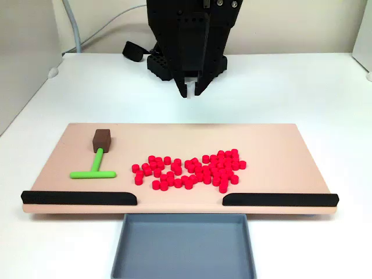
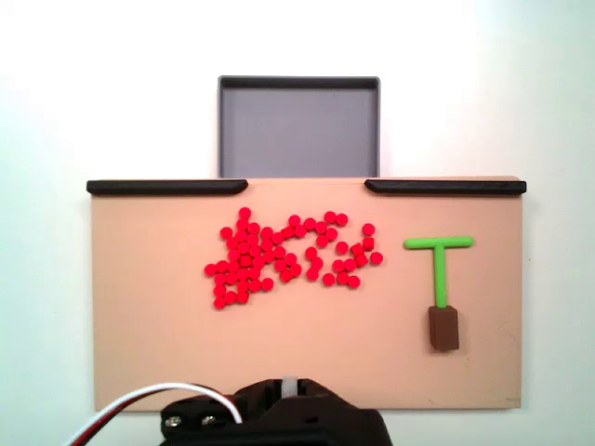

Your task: Grasp a green tool by the dark brown handle.

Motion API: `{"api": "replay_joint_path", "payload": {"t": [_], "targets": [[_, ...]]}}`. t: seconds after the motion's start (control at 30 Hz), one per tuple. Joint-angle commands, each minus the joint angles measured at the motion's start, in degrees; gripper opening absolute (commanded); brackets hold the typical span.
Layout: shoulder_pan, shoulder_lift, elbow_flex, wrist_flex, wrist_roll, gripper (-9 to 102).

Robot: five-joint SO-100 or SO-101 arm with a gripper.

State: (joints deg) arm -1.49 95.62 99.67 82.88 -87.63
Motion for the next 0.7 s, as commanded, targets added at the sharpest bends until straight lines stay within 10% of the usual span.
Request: {"api": "replay_joint_path", "payload": {"t": [0.0, 0.67], "targets": [[2.5, 0.0, -1.0, -0.4, 0.4, 0], [2.7, -0.3, -1.0, -0.4, 0.0, 0]]}}
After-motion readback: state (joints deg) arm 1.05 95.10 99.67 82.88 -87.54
